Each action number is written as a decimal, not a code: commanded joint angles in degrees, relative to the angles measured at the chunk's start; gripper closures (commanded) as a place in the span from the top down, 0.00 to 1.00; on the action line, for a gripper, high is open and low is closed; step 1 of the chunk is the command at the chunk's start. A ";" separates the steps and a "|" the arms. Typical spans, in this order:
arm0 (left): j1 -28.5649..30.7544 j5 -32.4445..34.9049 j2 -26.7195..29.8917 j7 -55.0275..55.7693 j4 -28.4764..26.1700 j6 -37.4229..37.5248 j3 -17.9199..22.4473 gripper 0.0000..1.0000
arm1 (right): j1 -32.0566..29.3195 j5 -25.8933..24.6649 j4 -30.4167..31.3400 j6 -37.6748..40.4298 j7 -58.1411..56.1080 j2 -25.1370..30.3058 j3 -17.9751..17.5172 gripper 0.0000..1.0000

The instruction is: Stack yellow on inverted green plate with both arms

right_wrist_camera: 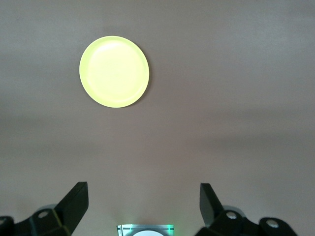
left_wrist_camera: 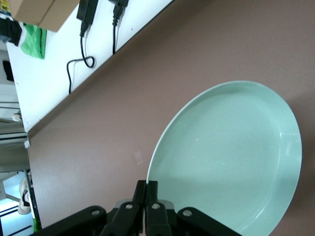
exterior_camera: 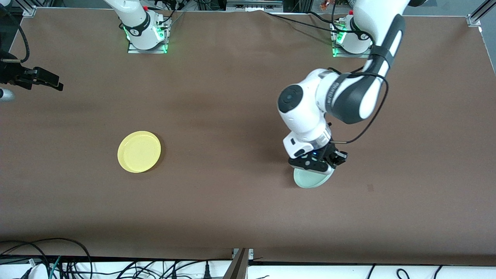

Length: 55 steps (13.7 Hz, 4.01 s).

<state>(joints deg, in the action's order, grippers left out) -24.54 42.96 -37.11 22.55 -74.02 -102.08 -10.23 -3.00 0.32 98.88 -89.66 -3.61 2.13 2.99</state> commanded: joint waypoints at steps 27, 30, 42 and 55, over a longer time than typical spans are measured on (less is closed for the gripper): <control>-32.94 31.49 -23.98 17.26 13.90 6.89 11.29 0.00 | -0.52 0.12 0.26 1.77 0.27 0.68 -0.26 1.00; -34.87 29.04 -23.89 17.26 13.72 7.85 10.76 0.27 | -0.43 0.03 0.26 1.77 0.27 0.59 -0.35 1.00; -39.36 -1.10 -23.54 56.53 13.63 -7.68 10.49 1.00 | -0.52 0.03 0.26 1.77 0.27 0.50 -0.26 1.00; -8.08 -47.78 -5.62 42.86 14.08 -0.70 10.14 1.00 | -1.40 1.26 -1.23 -1.12 0.36 -3.71 1.41 1.00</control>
<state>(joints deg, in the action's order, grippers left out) -34.89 -1.78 -46.58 68.66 -58.34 -107.00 0.73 -3.56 0.33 98.95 -89.65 -3.40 0.14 4.31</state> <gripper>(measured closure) 0.000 0.000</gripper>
